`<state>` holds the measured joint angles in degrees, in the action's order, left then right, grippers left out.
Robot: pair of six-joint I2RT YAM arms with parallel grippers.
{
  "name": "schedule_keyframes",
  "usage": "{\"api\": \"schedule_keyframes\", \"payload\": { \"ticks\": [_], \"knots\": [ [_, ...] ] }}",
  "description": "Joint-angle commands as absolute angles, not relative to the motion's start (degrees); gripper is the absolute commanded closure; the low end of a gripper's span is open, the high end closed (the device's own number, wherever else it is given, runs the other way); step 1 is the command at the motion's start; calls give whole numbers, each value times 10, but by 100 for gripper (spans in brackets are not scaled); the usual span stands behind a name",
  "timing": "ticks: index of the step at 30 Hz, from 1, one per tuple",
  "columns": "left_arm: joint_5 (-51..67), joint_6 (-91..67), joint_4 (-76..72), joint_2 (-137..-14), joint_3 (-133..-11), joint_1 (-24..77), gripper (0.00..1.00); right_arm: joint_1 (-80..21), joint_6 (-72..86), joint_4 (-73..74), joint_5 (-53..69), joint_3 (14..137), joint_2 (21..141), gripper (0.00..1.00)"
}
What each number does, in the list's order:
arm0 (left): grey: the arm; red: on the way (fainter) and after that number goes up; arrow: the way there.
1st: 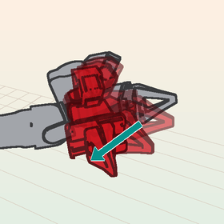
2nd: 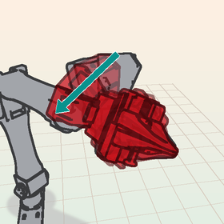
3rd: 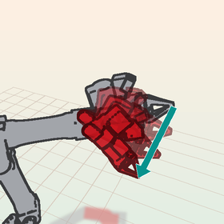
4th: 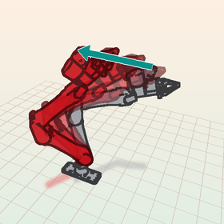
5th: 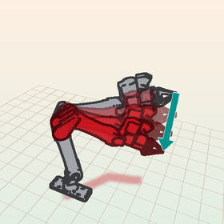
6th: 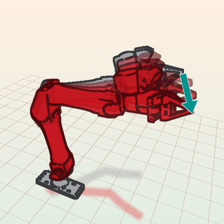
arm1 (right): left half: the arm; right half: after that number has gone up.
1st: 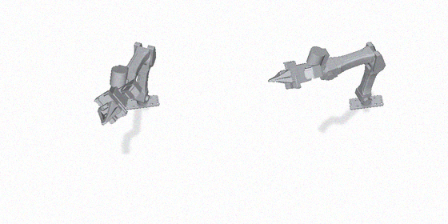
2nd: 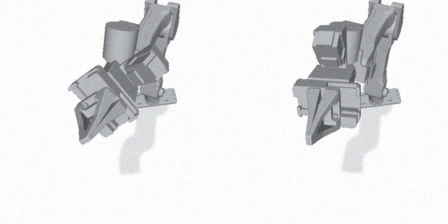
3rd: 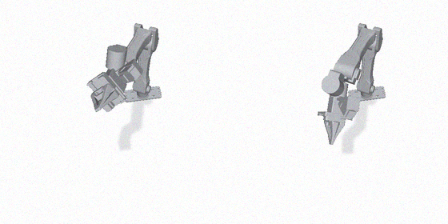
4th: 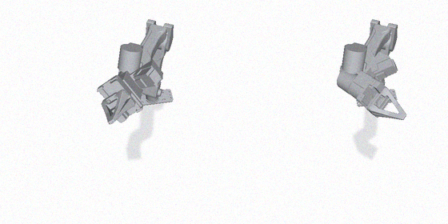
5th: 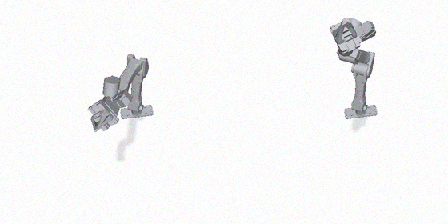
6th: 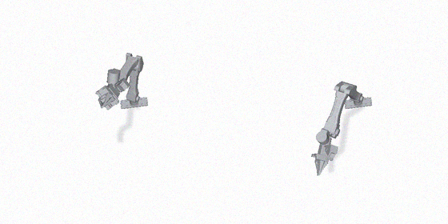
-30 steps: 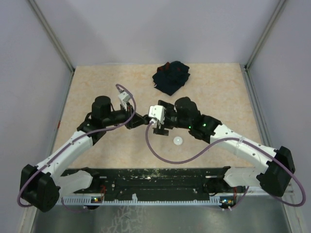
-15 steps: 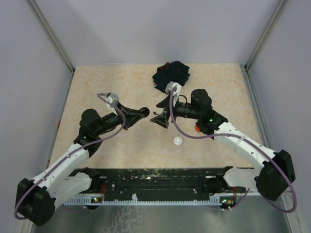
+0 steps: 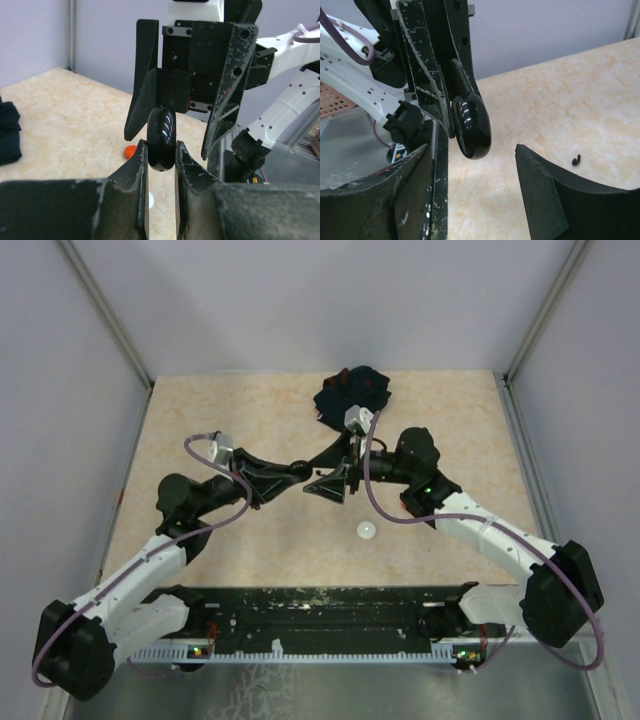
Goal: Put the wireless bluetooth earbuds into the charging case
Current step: Pick up the charging case at the center of the board.
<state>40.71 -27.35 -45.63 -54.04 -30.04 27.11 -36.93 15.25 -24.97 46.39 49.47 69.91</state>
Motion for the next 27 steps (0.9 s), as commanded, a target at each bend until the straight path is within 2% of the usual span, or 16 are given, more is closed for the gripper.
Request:
{"api": "schedule_keyframes", "payload": {
  "ticks": [1, 9, 13, 19, 22, 25, 27],
  "knots": [
    [448, -307, -530, -546, -293, 268, 100, -361, 176, -327, 507, 502, 704, 36],
    [475, -328, -558, -555, -296, 268, 100, -360, 184, -344, 550, 520, 718, 57],
    [489, -339, -570, -562, -300, 268, 100, -360, 189, -353, 564, 520, 719, 64],
    [505, -342, -570, -572, -301, 268, 97, -360, 191, -349, 580, 531, 720, 69],
    [514, -334, -565, -575, -305, 268, 92, -360, 184, -326, 584, 539, 722, 80],
    [519, -307, -523, -572, -315, 268, 86, -360, 152, -262, 585, 556, 721, 99],
    [526, -280, -476, -568, -327, 268, 78, -359, 108, -202, 584, 575, 719, 100]
  ]
}}
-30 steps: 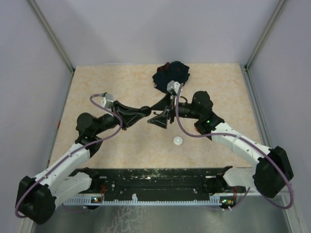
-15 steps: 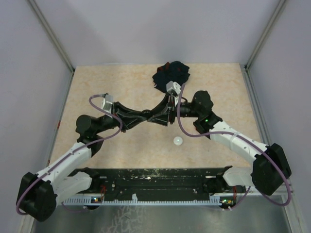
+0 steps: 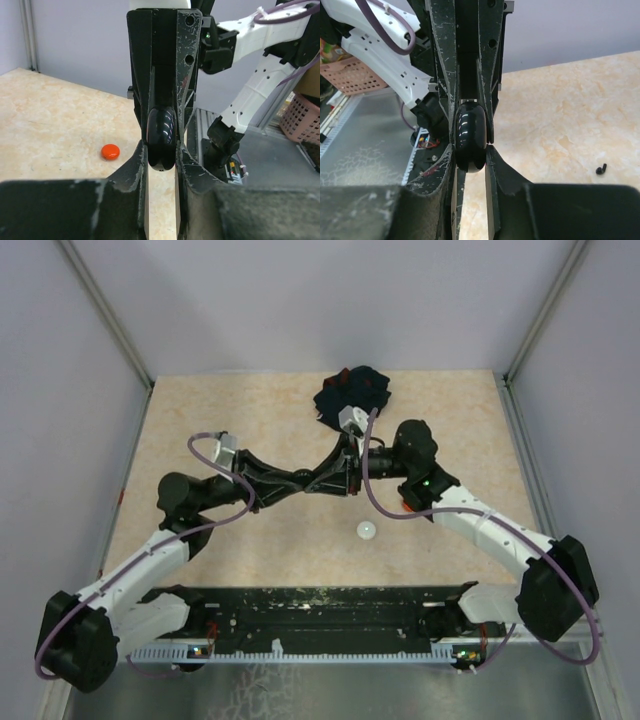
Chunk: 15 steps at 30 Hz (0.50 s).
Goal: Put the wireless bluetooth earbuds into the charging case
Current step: Pick up the charging case at the center of the board.
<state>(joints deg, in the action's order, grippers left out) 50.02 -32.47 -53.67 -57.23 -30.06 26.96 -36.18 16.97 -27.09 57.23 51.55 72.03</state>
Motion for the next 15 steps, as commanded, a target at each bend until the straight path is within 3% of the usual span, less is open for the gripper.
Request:
{"api": "schedule_keyframes", "payload": {
  "ticks": [1, 8, 15],
  "knots": [
    [529, -262, -449, -565, -337, 268, 73, -359, 89, -170, 584, 585, 717, 100],
    [547, -115, -235, -549, -404, 268, 54, -360, -45, 88, 563, 680, 732, 100],
    [575, -26, -113, -560, -467, 267, 46, -360, -132, 272, 540, 761, 758, 100]
  ]
}}
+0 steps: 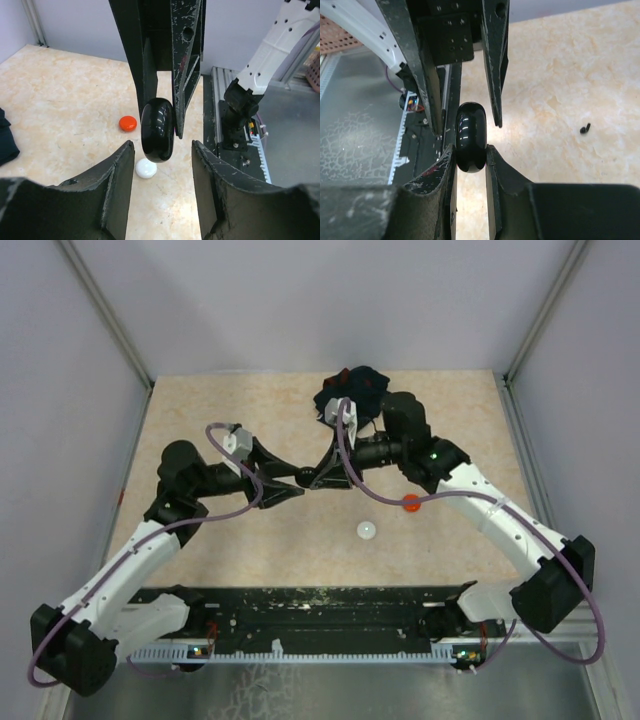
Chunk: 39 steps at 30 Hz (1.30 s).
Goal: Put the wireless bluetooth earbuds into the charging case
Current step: Pick up the charging case at the center of the board.
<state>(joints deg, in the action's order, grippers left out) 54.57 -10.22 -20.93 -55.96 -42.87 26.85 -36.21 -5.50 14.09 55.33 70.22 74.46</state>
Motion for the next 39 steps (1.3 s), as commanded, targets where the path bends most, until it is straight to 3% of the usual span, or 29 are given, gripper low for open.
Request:
{"api": "schedule_keyframes", "payload": {
  "ticks": [1, 15, 32, 39],
  "knots": [
    [579, -23, -110, -562, -471, 267, 46, -360, -140, 287, 537, 769, 762, 100],
    [610, -18, -77, -603, -501, 268, 46, -393, -188, 376, 489, 840, 799, 100],
    [613, 21, -33, -620, -501, 269, 60, -414, -206, 426, 457, 891, 834, 100],
    [595, 2, -54, -611, -486, 269, 60, -414, -205, 421, 454, 887, 829, 100]
  ]
}}
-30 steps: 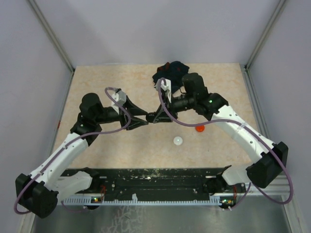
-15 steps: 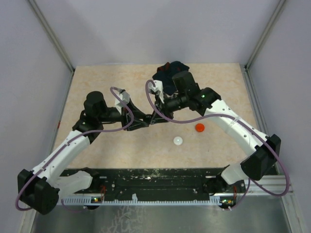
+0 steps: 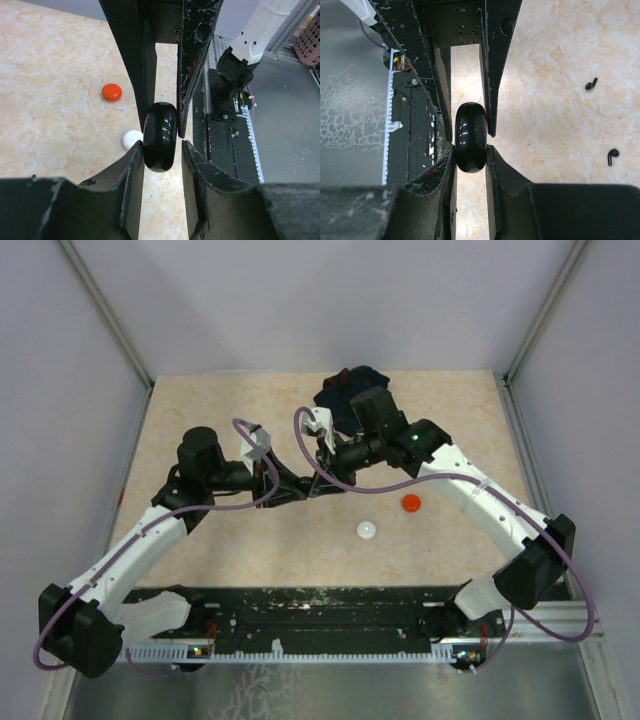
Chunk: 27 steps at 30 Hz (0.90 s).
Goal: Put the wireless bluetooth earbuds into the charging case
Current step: Pick up the charging case at the center of the board.
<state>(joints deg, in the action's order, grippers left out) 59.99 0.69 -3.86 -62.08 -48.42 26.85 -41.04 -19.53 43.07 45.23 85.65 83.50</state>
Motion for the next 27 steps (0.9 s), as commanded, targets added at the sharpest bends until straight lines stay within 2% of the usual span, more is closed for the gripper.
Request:
{"api": "schedule_keyframes", "payload": {
  "ticks": [1, 18, 27],
  "knots": [
    [594, -1, -59, -609, -484, 268, 60, -414, -205, 421, 454, 886, 829, 100],
    [582, -30, -86, -607, -461, 267, 59, -414, -191, 394, 440, 873, 814, 100],
    [584, -45, -111, -600, -448, 267, 67, -414, -185, 385, 440, 868, 811, 100]
  ]
}}
